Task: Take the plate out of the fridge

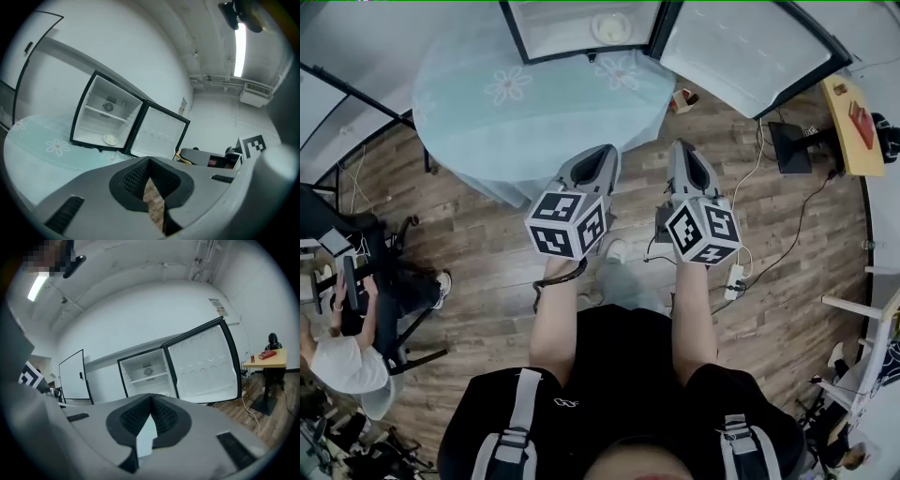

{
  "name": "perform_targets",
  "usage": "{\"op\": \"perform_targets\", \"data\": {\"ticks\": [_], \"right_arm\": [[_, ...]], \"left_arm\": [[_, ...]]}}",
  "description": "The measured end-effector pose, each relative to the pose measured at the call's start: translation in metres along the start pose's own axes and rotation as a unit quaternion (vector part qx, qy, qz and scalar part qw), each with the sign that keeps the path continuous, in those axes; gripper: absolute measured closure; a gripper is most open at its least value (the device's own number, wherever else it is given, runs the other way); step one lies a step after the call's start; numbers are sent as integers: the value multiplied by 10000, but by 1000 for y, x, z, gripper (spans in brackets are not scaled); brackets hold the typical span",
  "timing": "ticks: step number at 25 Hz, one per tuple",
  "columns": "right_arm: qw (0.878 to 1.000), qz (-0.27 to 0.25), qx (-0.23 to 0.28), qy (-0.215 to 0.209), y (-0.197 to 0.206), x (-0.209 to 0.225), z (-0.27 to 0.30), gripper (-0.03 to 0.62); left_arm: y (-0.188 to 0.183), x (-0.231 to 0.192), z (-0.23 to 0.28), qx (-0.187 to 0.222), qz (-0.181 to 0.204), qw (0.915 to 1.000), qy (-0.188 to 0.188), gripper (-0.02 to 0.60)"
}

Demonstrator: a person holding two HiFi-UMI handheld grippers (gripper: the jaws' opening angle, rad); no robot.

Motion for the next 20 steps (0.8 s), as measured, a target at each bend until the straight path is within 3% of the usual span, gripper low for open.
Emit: {"op": "perform_targets", "data": {"ticks": [3, 7, 13, 17, 20], "right_arm": [[9990, -371, -161, 207, -1, 27, 18, 591], [9981, -594, -157, 24, -14, 43, 39, 591], [9962, -737, 299, -351, -62, 44, 49, 590], [9944, -743, 702, -269, -97, 63, 53, 591], [9946, -667, 752, -243, -97, 69, 59, 591]], "left_arm": [[-5, -3, 29, 85, -196, 9998, 50, 569], [-19, -1, 58, 178, -216, 9996, -72, 569], [-62, 17, 61, 531, 35, 9985, -128, 569], [-91, 32, 69, 620, 312, 9976, -16, 569], [-91, 31, 73, 613, 400, 9973, -46, 569]]}}
Point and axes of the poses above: the fingertips, and each gripper's own axes: z forward along the fingers, x to its right, y out of its underside, the point moved 5 cm from there along -z, backward along the fingers, and after that the axes turned 8 degrees about -z, right-handed, at the moved point
